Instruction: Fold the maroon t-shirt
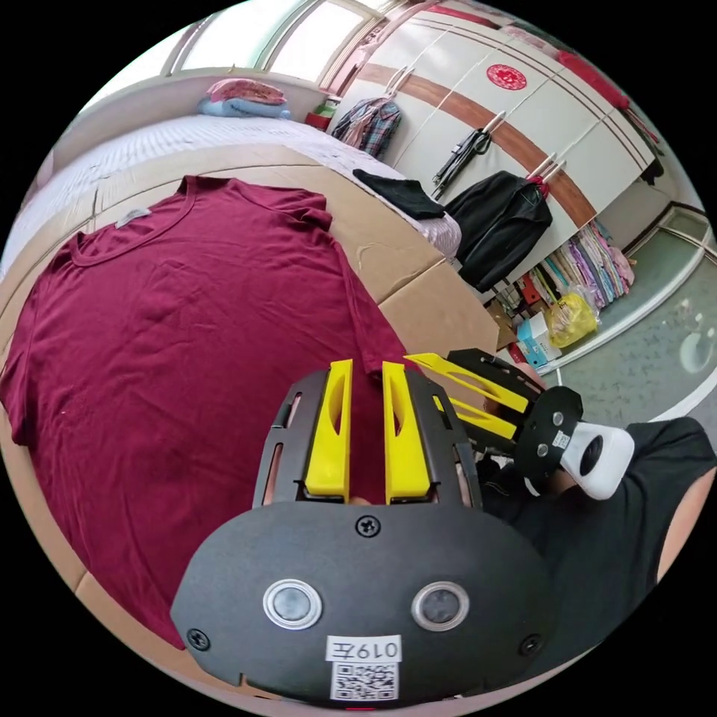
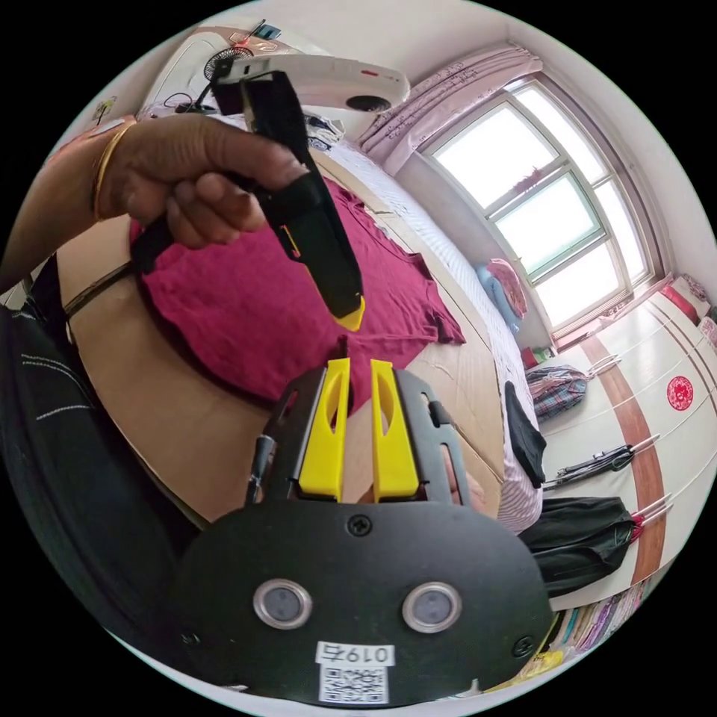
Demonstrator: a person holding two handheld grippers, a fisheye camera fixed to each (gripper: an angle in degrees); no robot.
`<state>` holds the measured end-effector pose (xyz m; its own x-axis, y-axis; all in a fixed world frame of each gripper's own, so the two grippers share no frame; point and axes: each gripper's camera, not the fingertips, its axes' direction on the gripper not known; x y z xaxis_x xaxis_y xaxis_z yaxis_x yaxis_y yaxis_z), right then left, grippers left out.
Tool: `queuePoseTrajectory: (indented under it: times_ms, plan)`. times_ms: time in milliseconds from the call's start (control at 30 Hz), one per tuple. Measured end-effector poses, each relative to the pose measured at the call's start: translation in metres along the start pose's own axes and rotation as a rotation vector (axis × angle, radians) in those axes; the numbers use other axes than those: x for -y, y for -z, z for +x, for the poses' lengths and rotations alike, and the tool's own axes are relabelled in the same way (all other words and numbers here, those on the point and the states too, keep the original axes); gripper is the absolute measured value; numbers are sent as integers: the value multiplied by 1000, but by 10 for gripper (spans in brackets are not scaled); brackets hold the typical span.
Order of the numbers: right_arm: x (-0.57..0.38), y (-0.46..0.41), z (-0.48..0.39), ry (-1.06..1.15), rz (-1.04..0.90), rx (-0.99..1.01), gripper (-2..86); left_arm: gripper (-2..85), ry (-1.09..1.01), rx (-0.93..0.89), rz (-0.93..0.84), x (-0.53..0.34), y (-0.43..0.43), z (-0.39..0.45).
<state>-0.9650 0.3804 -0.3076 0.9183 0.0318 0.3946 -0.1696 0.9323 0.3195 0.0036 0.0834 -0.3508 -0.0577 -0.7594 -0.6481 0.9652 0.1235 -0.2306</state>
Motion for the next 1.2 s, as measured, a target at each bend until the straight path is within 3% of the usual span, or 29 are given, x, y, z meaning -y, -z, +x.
queuePoseTrajectory:
  times_ms: [367, 600, 967, 1133, 1200]
  plan:
    - [-18, 1, 18, -47, 52, 34, 45, 20, 34, -90, -39, 49, -35, 3]
    - [-34, 9, 43, -168, 61, 14, 91, 16, -80, -85, -48, 98, -46, 52]
    - [-95, 12, 93, -308, -119, -30, 103, 11, -250, -69, -216, 129, -119, 143]
    - [-109, 20, 131, -454, -58, 64, 74, 10, -248, -17, -92, 111, -89, 153]
    - [-108, 18, 147, -496, -15, 124, 66, 11, -315, 92, -22, 85, -65, 161]
